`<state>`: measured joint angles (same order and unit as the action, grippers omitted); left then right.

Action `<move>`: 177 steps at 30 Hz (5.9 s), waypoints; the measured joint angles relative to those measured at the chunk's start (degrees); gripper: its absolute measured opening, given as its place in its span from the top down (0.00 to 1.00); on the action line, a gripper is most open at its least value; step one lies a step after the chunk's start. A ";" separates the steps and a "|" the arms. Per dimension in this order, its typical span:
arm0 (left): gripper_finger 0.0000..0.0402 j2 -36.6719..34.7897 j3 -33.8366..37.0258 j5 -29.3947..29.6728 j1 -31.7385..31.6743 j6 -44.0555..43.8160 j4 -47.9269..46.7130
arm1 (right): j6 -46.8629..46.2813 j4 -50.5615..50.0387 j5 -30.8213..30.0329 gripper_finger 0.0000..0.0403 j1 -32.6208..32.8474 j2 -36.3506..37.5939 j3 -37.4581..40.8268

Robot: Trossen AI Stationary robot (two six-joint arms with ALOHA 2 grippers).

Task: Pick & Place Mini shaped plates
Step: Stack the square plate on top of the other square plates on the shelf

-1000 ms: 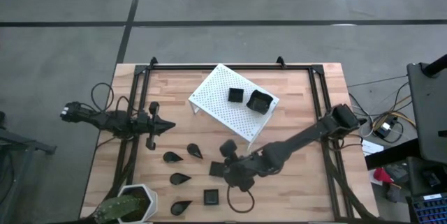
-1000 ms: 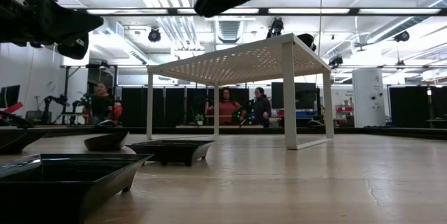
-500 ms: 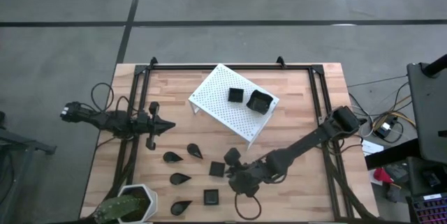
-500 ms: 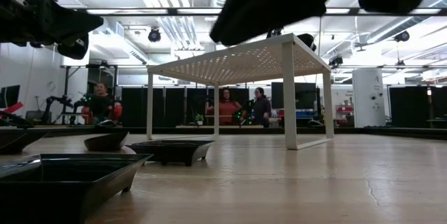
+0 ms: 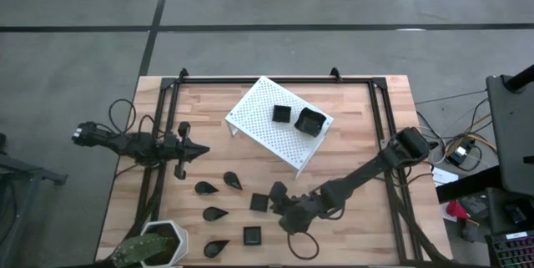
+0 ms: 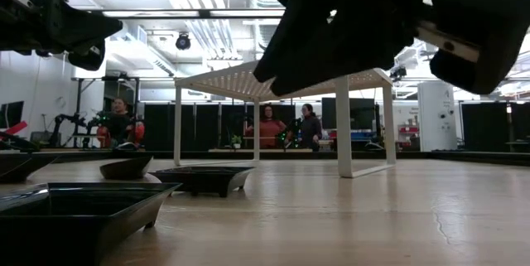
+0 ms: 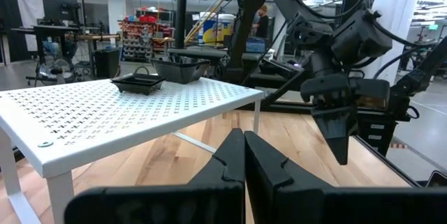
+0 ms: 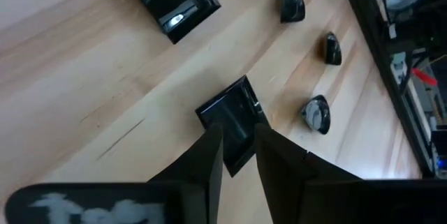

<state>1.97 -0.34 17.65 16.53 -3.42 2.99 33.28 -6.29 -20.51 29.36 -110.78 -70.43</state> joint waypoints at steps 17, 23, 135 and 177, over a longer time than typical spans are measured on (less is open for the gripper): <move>1.00 0.05 0.00 0.00 0.00 0.00 0.02 | 1.75 -0.37 -10.69 0.84 -0.22 -9.77 -5.73; 1.00 0.05 0.00 0.02 0.00 0.00 0.01 | 0.55 -1.13 -7.65 0.83 -0.04 -9.77 -5.90; 1.00 0.10 0.00 0.00 0.00 0.02 0.06 | -5.90 -11.27 -10.16 0.79 0.02 -13.35 -13.33; 1.00 0.11 0.00 0.01 0.00 0.02 0.06 | -1.14 -3.65 -7.50 0.85 -2.54 -13.22 -8.94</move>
<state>2.09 -0.34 17.66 16.53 -3.40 3.05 32.14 -9.93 -28.01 26.83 -124.01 -79.37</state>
